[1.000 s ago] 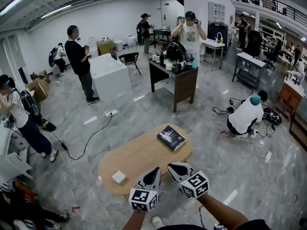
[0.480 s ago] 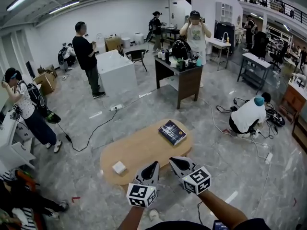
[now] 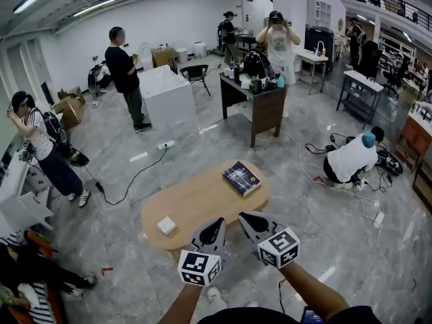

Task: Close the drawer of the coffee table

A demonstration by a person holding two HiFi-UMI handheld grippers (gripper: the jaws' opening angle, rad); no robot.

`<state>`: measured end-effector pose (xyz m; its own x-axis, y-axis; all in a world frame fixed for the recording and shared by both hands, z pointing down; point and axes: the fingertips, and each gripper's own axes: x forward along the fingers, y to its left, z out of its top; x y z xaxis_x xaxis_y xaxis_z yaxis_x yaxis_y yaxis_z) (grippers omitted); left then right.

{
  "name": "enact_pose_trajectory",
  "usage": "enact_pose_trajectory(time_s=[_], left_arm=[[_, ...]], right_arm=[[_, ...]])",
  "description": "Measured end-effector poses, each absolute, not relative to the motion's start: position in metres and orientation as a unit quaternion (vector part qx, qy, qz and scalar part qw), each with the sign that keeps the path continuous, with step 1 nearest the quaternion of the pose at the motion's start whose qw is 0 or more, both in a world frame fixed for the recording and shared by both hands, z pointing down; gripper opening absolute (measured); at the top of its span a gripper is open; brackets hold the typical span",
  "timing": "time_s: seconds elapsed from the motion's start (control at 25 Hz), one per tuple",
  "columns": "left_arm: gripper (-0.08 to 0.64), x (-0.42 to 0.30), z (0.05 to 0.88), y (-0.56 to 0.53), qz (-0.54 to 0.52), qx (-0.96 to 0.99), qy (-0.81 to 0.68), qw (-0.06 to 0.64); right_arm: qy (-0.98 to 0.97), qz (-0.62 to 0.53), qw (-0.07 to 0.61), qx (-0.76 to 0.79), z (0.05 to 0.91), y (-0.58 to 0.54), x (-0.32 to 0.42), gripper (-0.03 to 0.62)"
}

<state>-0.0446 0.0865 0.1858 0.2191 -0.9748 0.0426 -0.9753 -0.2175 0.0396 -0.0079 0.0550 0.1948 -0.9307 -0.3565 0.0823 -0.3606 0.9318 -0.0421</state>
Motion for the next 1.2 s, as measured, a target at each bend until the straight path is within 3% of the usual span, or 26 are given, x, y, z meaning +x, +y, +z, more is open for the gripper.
enact_pose_trajectory(time_s=[1.2], left_arm=[[-0.002, -0.004, 0.177, 0.115, 0.000, 0.764, -0.645, 0.009]], right_arm=[[-0.984, 0.009, 0.026, 0.176, 0.186, 0.079, 0.045, 0.012]])
